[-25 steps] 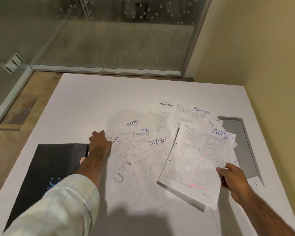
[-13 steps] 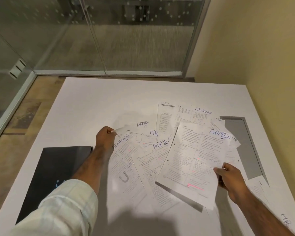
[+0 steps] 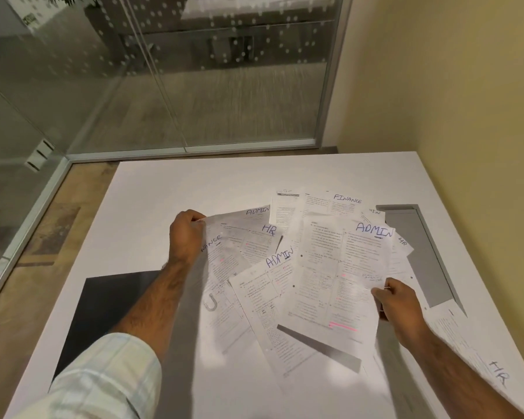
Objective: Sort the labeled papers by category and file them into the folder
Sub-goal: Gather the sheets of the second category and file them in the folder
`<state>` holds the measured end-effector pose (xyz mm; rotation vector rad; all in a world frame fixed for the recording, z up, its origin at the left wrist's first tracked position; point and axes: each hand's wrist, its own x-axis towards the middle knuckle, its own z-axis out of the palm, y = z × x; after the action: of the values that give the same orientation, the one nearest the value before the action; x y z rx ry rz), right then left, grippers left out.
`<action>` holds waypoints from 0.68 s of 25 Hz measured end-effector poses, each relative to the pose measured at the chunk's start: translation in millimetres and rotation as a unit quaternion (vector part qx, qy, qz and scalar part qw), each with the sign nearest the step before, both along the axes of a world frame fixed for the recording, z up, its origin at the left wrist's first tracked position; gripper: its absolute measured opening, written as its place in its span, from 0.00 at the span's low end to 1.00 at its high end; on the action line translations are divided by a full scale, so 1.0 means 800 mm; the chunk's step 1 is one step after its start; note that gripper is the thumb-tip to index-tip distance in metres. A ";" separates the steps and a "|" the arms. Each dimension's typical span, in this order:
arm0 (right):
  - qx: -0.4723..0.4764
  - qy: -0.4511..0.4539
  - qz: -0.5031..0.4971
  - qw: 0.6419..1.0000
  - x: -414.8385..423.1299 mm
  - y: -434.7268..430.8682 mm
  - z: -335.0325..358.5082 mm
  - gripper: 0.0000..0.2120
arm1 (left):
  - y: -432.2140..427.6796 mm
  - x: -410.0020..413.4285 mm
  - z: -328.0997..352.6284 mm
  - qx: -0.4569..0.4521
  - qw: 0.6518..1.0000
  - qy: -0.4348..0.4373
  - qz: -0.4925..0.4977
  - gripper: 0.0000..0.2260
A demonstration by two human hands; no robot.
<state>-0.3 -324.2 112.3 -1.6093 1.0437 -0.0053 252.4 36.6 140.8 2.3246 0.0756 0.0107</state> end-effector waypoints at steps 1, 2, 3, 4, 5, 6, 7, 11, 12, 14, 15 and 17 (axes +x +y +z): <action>-0.011 -0.005 0.004 1.000 -0.002 -0.002 0.002 0.11 | -0.002 0.001 0.007 0.000 1.000 -0.014 -0.004 0.09; -0.020 -0.005 0.007 1.000 -0.003 -0.003 0.003 0.11 | -0.006 0.000 0.015 0.002 1.000 -0.028 -0.012 0.09; -0.026 -0.008 0.008 1.000 -0.004 -0.005 0.003 0.11 | -0.009 -0.002 0.023 0.000 0.999 -0.037 -0.020 0.08; -0.026 -0.012 0.009 1.000 -0.005 -0.005 0.004 0.10 | -0.011 -0.003 0.031 -0.003 0.999 -0.047 -0.028 0.07; -0.025 -0.015 0.008 1.000 -0.006 -0.005 0.004 0.08 | -0.013 -0.003 0.037 -0.007 0.998 -0.059 -0.034 0.07; -0.025 -0.018 0.007 0.999 -0.007 -0.006 0.003 0.06 | -0.014 -0.003 0.044 -0.006 0.997 -0.072 -0.037 0.06; -0.026 -0.020 0.007 0.999 -0.008 -0.007 0.000 0.05 | -0.015 -0.002 0.053 -0.006 0.996 -0.084 -0.039 0.05; -0.025 -0.041 0.003 0.999 -0.010 -0.011 -0.006 0.05 | -0.021 0.005 0.107 0.012 0.983 -0.174 -0.061 0.05; -0.024 -0.045 0.003 0.999 -0.010 -0.013 -0.006 0.05 | -0.025 0.005 0.128 0.011 0.975 -0.209 -0.072 0.06; -0.021 -0.052 0.006 0.998 -0.007 -0.016 -0.001 0.05 | -0.034 0.001 0.176 -0.018 0.958 -0.269 -0.101 0.07; -0.020 -0.055 0.005 0.998 -0.004 -0.018 0.001 0.06 | -0.038 -0.002 0.199 -0.042 0.950 -0.289 -0.112 0.08; -0.019 -0.063 0.002 0.998 0.000 -0.022 0.003 0.08 | -0.048 -0.008 0.240 -0.087 0.942 -0.303 -0.116 0.08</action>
<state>-0.2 -341.5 115.0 -1.6244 0.9490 -0.1233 245.7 -2.0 332.5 2.0450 -0.4870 0.5750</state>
